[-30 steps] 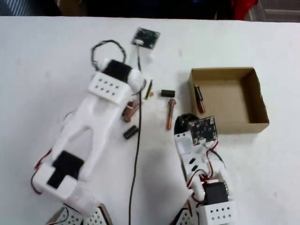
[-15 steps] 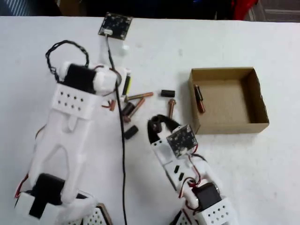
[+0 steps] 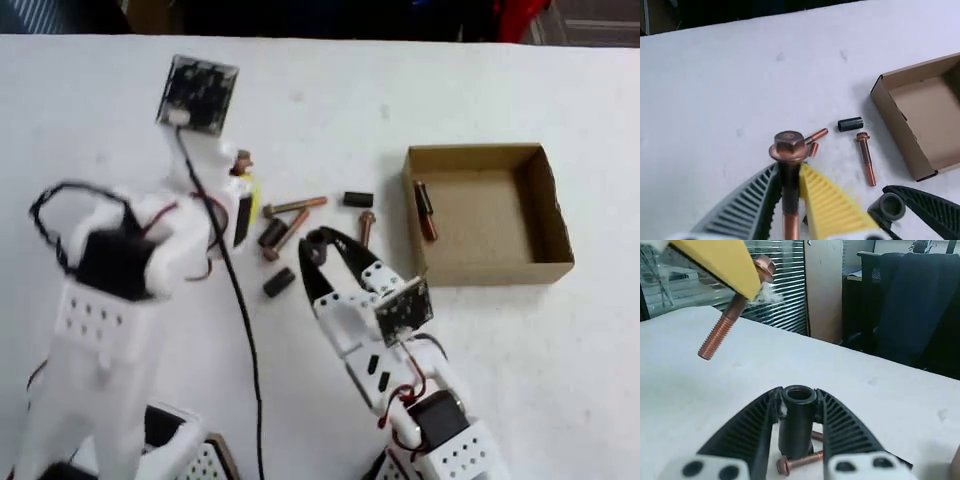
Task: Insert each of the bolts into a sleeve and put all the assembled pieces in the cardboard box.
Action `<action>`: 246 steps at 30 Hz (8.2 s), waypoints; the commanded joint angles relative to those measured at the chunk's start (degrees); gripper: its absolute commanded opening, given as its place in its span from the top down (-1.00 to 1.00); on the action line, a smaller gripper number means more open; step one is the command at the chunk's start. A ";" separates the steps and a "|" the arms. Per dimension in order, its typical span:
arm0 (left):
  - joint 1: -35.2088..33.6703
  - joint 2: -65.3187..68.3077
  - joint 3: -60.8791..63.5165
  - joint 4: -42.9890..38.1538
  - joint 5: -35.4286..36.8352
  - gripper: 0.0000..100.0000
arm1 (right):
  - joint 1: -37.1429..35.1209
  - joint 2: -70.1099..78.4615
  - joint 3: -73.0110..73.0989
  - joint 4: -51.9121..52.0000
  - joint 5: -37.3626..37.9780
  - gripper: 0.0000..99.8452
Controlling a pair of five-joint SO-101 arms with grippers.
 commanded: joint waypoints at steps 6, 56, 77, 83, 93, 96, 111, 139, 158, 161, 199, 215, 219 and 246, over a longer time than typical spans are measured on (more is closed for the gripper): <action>7.34 -15.43 14.24 -18.02 -0.35 0.96 | -0.40 -0.57 0.53 -1.98 -2.11 0.97; 18.33 -37.76 50.90 -52.92 -0.26 0.96 | -0.22 -0.57 0.53 1.01 -1.67 0.97; 18.15 -37.76 55.74 -42.37 7.38 0.96 | -0.04 -0.57 0.53 1.36 -1.67 0.97; 17.98 -37.76 56.53 -42.55 7.30 0.96 | -0.04 -0.57 0.53 1.36 -1.67 0.97; 17.89 -37.76 56.97 -43.69 3.34 0.61 | -0.04 -0.57 0.53 1.45 -1.67 0.97; 17.89 -37.76 56.97 -43.69 3.34 0.56 | -0.04 -0.57 0.53 1.54 -1.67 0.97; 12.88 -37.85 52.48 -44.04 2.90 0.63 | -0.04 -0.57 0.53 4.44 -1.67 0.97; -6.20 -59.47 38.68 -5.71 2.20 0.95 | 7.43 -0.57 0.53 6.11 -1.67 0.97; -11.91 -59.56 61.80 -10.55 -3.69 0.95 | 8.31 -0.66 0.18 8.75 -1.67 0.96; -15.52 -59.56 65.14 -13.45 -3.69 0.95 | 8.31 -0.66 0.18 9.19 -0.70 0.96; -20.00 -59.56 81.23 -28.57 -3.52 0.95 | 31.60 37.49 -52.13 37.76 13.27 0.96; -20.00 -59.56 81.23 -28.57 -3.60 0.95 | 39.87 77.58 -70.15 30.73 13.36 0.96; -20.00 -59.56 81.23 -28.57 -3.60 0.95 | 40.31 87.87 -76.92 30.90 13.36 0.96; -20.00 -59.38 81.23 -28.57 -3.60 0.95 | 40.40 132.00 -108.92 32.13 13.45 0.64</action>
